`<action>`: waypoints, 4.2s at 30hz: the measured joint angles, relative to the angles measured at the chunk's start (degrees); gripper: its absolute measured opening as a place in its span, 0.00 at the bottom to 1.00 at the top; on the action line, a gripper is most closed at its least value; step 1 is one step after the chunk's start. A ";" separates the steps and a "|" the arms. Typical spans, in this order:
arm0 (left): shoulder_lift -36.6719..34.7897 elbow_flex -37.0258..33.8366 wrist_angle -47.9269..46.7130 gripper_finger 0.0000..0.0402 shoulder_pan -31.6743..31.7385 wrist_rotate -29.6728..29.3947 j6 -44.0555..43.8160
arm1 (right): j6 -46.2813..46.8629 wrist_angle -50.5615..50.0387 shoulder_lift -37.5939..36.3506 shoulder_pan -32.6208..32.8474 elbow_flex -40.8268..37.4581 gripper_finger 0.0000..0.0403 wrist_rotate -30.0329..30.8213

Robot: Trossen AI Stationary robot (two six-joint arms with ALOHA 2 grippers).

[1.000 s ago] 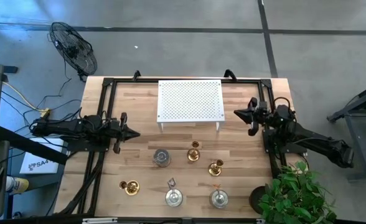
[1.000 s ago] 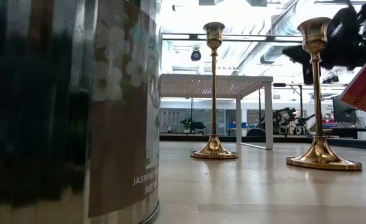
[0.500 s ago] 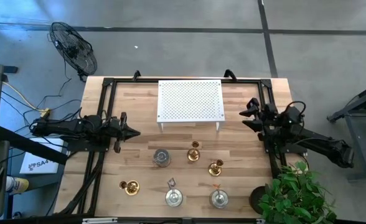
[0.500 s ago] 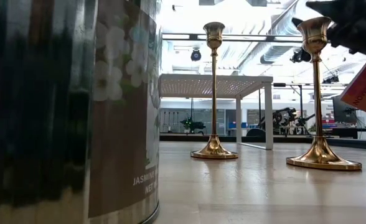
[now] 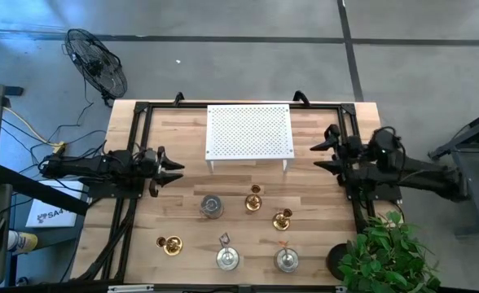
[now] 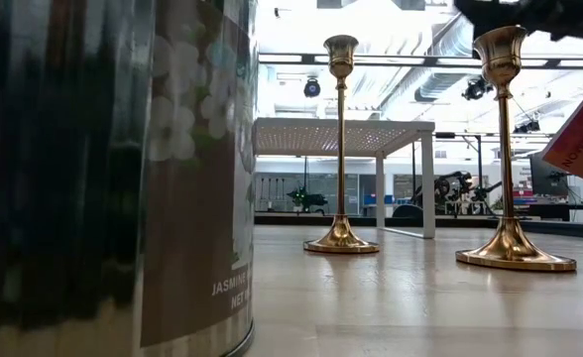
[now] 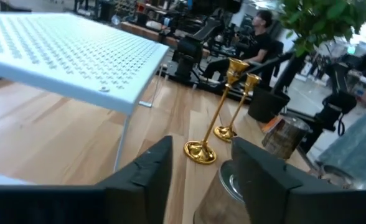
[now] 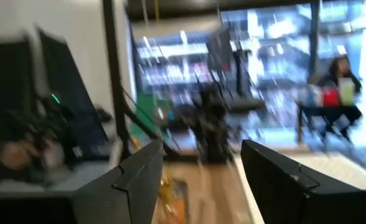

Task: Pick & Place candle stick holders
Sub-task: Put the middle right gold candle holder on the shelf

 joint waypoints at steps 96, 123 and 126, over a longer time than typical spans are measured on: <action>0.00 0.09 -2.19 0.56 0.00 -4.40 0.34 | 17.08 -40.97 52.47 43.81 34.21 0.53 29.75; 0.00 0.07 -2.19 0.56 -0.02 -4.34 0.34 | 15.94 -38.49 56.63 43.70 34.21 0.53 29.45; 0.00 0.07 -2.19 0.56 -0.01 -4.34 0.34 | 15.94 -38.20 56.63 43.68 34.21 0.52 29.45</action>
